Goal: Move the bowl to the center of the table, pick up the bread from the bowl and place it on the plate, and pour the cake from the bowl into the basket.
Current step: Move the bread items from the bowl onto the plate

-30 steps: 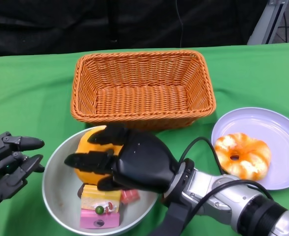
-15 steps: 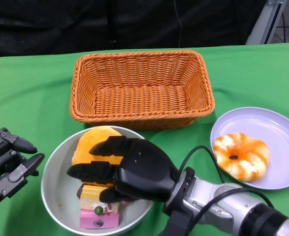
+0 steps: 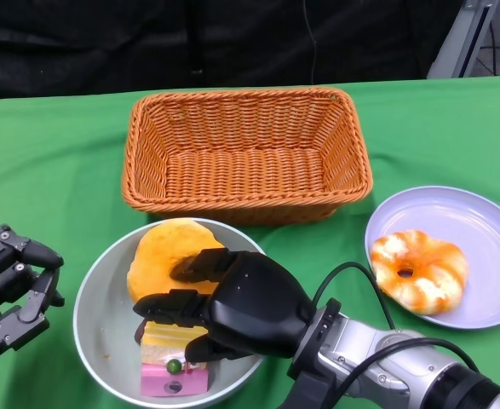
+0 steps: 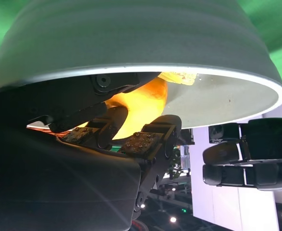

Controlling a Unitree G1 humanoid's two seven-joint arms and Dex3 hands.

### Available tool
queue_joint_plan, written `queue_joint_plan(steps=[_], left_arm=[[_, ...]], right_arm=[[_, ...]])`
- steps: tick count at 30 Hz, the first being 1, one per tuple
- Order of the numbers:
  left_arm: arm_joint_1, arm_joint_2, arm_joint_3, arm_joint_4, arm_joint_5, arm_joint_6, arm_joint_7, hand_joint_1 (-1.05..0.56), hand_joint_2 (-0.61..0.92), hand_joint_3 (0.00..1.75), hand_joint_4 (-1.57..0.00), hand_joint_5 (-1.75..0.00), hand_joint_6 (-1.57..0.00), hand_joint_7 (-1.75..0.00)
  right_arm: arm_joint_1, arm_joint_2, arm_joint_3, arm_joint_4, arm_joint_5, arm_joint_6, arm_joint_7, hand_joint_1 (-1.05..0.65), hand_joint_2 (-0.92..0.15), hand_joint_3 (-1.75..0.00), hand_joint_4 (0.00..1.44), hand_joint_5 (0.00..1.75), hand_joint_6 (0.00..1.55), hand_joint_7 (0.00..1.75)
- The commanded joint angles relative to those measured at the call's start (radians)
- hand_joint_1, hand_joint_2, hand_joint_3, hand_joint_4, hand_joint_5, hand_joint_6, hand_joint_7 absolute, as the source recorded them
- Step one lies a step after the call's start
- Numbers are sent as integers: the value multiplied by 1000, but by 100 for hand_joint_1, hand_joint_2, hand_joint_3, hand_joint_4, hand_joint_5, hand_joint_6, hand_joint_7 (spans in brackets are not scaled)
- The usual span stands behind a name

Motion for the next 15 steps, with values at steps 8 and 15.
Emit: queue_joint_plan(steps=[8,15], left_arm=[[2,27,19,-23,-51,35,-19,-11,66,84,-60,-164,-73,-119],[6,30,17,-33,-59,53,-27,-7,68,82,-69,-160,-76,-122]], right_arm=[[3,-9,-19,17,1,38,3,-55,-90,-1,66,12,60,0],[3,-12,-23,11,-5,72,4,-57,-92,-1,66,10,56,0]])
